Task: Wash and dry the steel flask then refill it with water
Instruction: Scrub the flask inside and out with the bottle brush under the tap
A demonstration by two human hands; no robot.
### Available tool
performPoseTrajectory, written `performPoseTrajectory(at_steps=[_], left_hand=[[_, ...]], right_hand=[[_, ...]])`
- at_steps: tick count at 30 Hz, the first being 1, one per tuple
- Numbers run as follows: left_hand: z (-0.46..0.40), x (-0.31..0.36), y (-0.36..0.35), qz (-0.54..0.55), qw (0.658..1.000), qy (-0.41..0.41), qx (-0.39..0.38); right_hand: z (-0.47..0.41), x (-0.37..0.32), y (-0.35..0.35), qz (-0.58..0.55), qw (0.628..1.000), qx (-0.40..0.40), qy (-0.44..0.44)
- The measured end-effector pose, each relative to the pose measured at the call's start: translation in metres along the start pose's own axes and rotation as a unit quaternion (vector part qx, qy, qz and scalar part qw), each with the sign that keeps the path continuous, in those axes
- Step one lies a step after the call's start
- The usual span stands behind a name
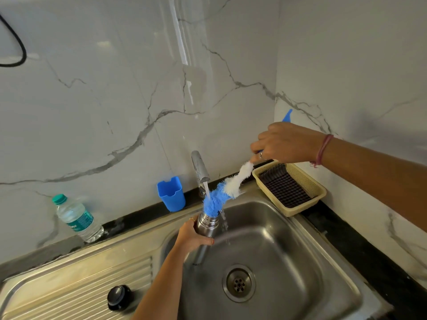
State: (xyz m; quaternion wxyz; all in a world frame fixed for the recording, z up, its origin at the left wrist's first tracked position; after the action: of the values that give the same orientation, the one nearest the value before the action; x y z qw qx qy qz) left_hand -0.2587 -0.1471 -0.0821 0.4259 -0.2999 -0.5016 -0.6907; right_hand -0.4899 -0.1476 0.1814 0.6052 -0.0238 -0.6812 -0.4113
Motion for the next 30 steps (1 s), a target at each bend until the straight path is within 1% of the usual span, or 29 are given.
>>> performPoseTrajectory(at_steps=[4, 5, 6, 8, 11, 15, 17, 19, 24, 28, 30], left_hand=[[0.002, -0.001, 0.002, -0.007, 1.0, 0.009, -0.019], [0.002, 0.0, 0.003, -0.008, 1.0, 0.012, -0.021], [0.002, -0.001, 0.003, -0.008, 1.0, 0.014, -0.023], [0.002, -0.001, 0.003, -0.008, 0.999, 0.018, -0.027], [0.002, -0.003, 0.003, -0.016, 0.999, 0.02, -0.028], [0.003, -0.004, 0.006, -0.021, 0.999, 0.03, -0.022], [0.003, -0.003, 0.008, -0.023, 0.999, 0.029, -0.019], [0.003, -0.001, 0.009, -0.022, 0.999, 0.027, -0.018], [0.003, 0.001, 0.008, -0.026, 0.999, 0.032, -0.019], [0.001, 0.002, 0.009, -0.02, 0.999, 0.035, -0.007], [0.0, 0.005, 0.007, -0.017, 0.999, 0.027, -0.007]], right_hand=[[0.001, 0.006, 0.015, 0.003, 0.995, 0.102, 0.001], [0.002, 0.006, 0.017, -0.009, 0.993, 0.122, 0.005], [0.004, 0.005, 0.018, -0.009, 0.992, 0.124, 0.009], [0.005, 0.002, 0.013, 0.009, 0.995, 0.102, 0.009], [0.007, 0.002, 0.012, -0.011, 0.994, 0.102, 0.022], [0.007, 0.004, -0.009, -0.003, 1.0, 0.015, 0.009], [0.009, 0.003, -0.015, -0.033, 0.999, -0.014, 0.001], [0.01, 0.002, -0.022, -0.055, 0.998, -0.026, -0.007], [0.015, 0.002, -0.03, -0.075, 0.995, -0.058, -0.033], [0.018, 0.011, -0.037, -0.148, 0.983, -0.082, -0.067], [0.018, 0.008, -0.042, -0.194, 0.974, -0.099, -0.058]])
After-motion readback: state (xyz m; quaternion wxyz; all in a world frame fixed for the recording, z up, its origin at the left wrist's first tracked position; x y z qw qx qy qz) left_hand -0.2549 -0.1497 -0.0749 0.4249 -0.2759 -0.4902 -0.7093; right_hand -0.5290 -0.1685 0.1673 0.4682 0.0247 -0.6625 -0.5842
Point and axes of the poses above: each hand's wrist, its own z-axis away from the middle knuckle, its own y-axis out of the back of the hand, x = y × z, the point moved 9 cm from there along -z, towards the middle knuckle, and after that the axes turned 12 degrees about z, right-handed, at the moved point
